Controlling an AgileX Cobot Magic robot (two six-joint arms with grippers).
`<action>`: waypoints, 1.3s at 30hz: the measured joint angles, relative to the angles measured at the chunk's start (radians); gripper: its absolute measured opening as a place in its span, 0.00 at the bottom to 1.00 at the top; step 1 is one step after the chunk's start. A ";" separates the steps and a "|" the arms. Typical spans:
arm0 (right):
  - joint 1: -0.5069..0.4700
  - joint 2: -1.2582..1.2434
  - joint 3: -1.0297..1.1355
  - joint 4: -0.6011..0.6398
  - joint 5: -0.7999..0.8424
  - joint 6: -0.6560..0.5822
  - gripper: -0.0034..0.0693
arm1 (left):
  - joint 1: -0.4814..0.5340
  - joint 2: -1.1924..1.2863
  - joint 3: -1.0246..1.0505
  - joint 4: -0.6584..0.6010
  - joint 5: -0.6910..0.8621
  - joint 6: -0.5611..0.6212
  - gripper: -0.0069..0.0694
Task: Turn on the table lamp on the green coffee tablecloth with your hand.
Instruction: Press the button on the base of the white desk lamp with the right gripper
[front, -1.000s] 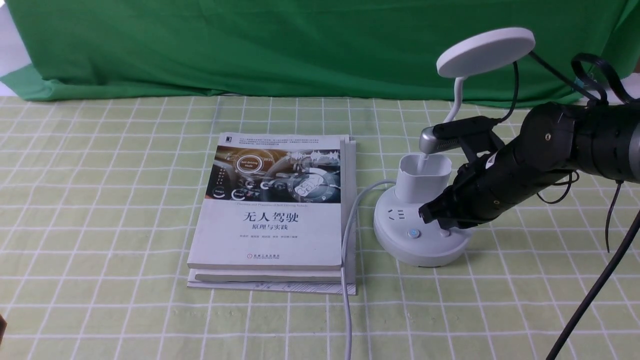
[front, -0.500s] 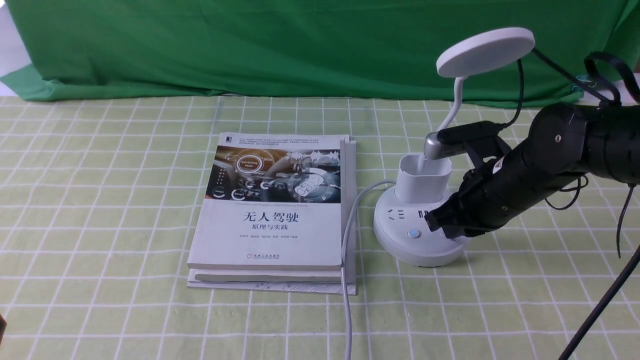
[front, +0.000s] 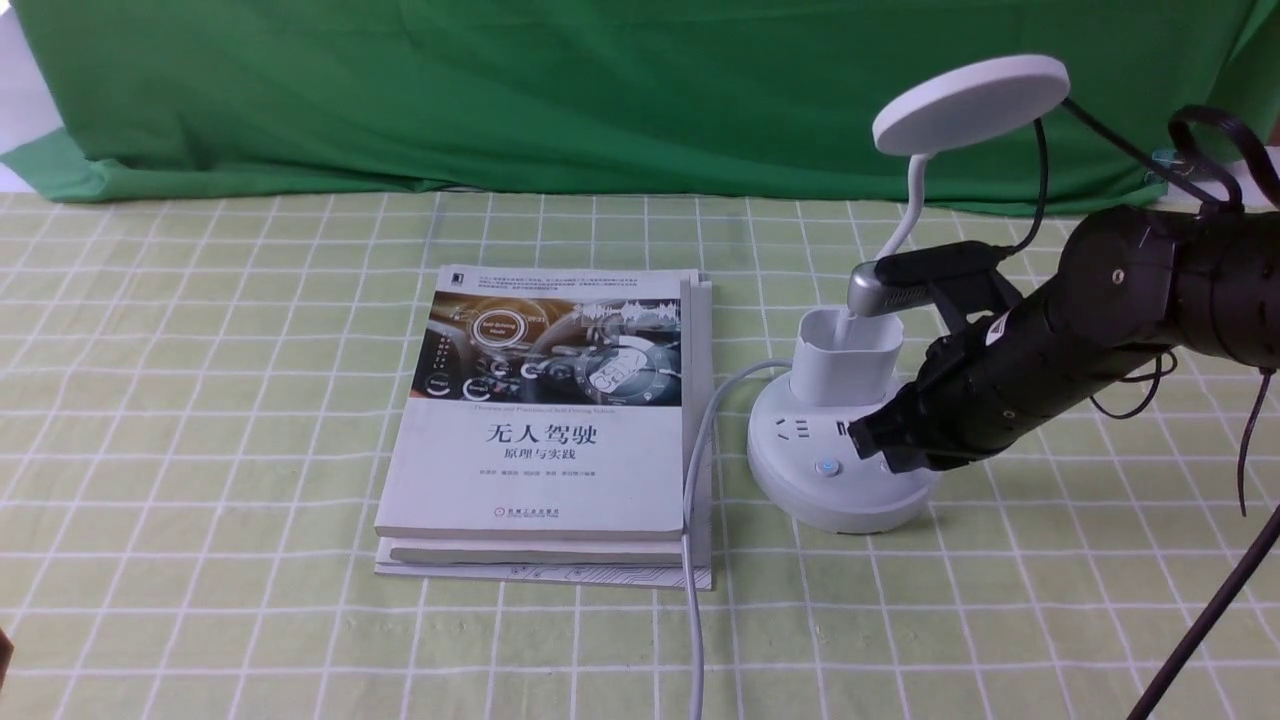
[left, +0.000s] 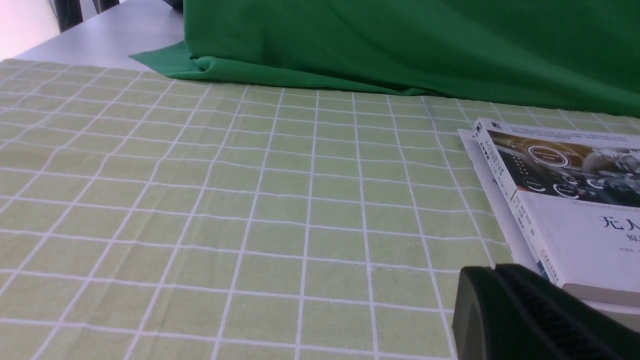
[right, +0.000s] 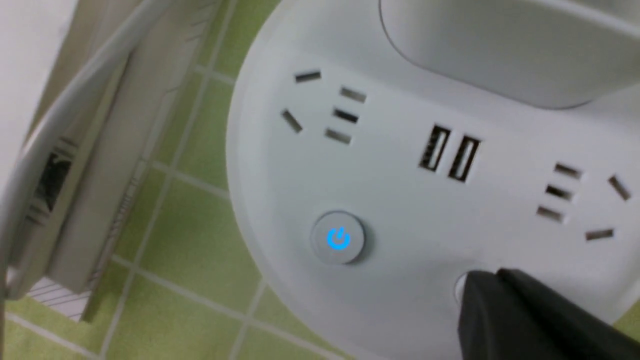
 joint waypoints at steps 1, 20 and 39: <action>0.000 -0.007 0.000 0.000 -0.005 0.000 0.09 | 0.000 0.000 0.000 0.000 0.000 0.000 0.09; 0.000 0.039 -0.013 0.003 -0.017 0.001 0.09 | 0.000 0.000 0.000 0.000 0.000 0.000 0.09; 0.009 -0.099 -0.002 -0.001 0.153 0.001 0.09 | 0.000 0.000 0.000 0.000 0.000 0.000 0.09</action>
